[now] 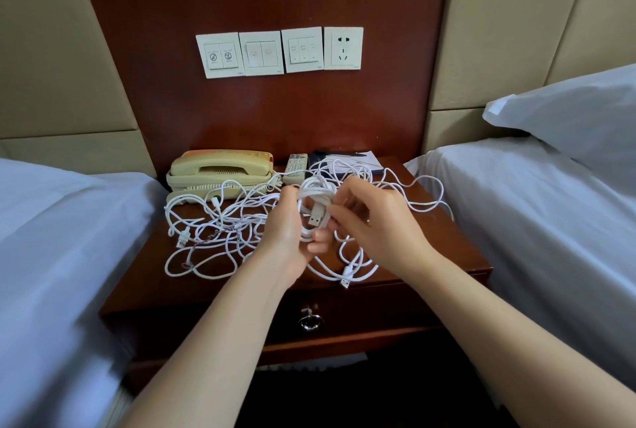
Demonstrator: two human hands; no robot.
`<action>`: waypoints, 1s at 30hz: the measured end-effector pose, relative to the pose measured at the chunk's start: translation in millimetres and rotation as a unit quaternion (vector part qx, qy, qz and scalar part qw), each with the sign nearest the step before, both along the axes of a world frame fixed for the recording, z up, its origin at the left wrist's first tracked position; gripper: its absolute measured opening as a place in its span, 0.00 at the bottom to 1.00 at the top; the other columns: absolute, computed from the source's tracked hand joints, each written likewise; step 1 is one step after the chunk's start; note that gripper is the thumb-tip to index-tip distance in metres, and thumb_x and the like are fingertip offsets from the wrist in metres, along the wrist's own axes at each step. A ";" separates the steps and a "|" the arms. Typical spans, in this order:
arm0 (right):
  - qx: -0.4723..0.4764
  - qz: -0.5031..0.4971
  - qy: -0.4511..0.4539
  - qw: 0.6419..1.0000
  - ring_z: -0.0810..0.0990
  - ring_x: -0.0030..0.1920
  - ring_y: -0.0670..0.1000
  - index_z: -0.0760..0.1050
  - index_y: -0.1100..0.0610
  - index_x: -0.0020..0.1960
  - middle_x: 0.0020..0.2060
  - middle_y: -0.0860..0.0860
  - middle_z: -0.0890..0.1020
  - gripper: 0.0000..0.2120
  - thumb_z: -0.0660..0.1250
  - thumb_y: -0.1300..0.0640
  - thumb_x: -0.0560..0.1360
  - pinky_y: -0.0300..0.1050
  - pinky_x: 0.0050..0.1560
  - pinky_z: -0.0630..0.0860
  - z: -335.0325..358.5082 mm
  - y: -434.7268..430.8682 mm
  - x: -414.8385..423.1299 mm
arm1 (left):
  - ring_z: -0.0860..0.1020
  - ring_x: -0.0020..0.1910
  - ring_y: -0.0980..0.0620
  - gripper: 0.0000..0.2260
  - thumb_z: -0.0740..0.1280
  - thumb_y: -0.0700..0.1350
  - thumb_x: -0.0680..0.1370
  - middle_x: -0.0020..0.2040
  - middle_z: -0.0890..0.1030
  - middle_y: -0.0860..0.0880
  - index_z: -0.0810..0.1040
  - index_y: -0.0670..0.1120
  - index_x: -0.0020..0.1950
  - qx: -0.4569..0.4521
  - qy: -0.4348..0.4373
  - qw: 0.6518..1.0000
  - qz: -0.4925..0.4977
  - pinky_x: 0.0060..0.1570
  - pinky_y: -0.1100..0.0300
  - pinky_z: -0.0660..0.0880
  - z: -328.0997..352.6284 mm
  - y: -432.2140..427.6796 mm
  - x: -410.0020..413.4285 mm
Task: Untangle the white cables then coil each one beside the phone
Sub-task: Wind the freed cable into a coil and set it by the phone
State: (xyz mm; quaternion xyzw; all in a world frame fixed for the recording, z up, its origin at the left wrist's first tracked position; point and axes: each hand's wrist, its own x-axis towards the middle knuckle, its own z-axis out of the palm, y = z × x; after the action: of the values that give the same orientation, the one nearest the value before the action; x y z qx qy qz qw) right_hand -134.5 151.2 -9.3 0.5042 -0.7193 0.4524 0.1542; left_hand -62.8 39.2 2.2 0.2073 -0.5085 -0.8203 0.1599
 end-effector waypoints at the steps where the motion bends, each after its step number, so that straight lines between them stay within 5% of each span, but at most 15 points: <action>1: -0.005 0.004 -0.029 1.000 0.76 0.30 0.47 0.69 0.53 0.43 0.31 0.43 0.77 0.09 0.70 0.57 0.73 0.46 0.34 0.74 0.8 1.8 -1.0 | 0.62 0.16 0.55 0.22 0.47 0.48 0.81 0.24 0.71 0.44 0.71 0.40 0.34 0.001 -0.008 1.000 -0.013 0.17 0.70 0.55 1.2 0.1 0.7; 5: -0.014 0.037 -0.092 0.995 0.75 0.29 0.49 0.68 0.55 0.46 0.32 0.50 0.79 0.12 0.71 0.55 0.73 0.46 0.33 0.73 0.8 5.8 -0.8 | 0.60 0.16 0.56 0.24 0.47 0.49 0.82 0.24 0.70 0.45 0.72 0.41 0.34 -0.010 -0.024 0.999 -0.039 0.17 0.70 0.54 2.7 1.9 1.8; 15: -0.012 -0.037 -0.048 0.998 0.74 0.25 0.49 0.65 0.54 0.37 0.24 0.49 0.79 0.11 0.66 0.63 0.72 0.38 0.29 0.67 -6.6 1.2 3.8 | 0.61 0.18 0.53 0.18 0.47 0.45 0.79 0.24 0.71 0.42 0.72 0.39 0.41 -0.177 -0.026 0.984 -0.011 0.20 0.69 0.56 -6.7 11.3 -4.8; 22: -0.005 0.010 -0.110 0.994 0.75 0.29 0.45 0.69 0.51 0.47 0.32 0.48 0.77 0.12 0.72 0.56 0.72 0.36 0.31 0.70 4.9 -3.8 7.6 | 0.65 0.18 0.54 0.19 0.48 0.46 0.80 0.25 0.70 0.47 0.73 0.43 0.37 -0.066 0.032 0.997 -0.003 0.20 0.69 0.58 -2.5 1.1 -3.2; 27: -0.026 0.081 -0.212 0.974 0.78 0.30 0.42 0.70 0.52 0.54 0.39 0.50 0.77 0.10 0.66 0.60 0.76 0.34 0.34 0.72 6.4 -8.7 9.5 | 0.64 0.19 0.55 0.17 0.48 0.45 0.79 0.26 0.72 0.48 0.72 0.43 0.38 0.032 0.059 0.998 0.009 0.19 0.69 0.60 -2.1 -8.0 -3.8; 30: -0.027 0.053 -0.180 0.982 0.79 0.34 0.45 0.73 0.53 0.55 0.39 0.49 0.79 0.08 0.65 0.59 0.76 0.37 0.35 0.72 4.0 -11.7 7.9 | 0.66 0.19 0.54 0.19 0.48 0.47 0.80 0.27 0.73 0.47 0.74 0.43 0.41 0.035 0.041 0.999 0.000 0.19 0.68 0.62 -1.1 -8.1 -1.6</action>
State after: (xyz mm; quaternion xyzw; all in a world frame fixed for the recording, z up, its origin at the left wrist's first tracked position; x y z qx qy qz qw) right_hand -126.6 139.6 -5.2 0.4476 -0.6949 0.5627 0.0119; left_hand -64.4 31.1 1.1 0.1787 -0.4728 -0.8454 0.1729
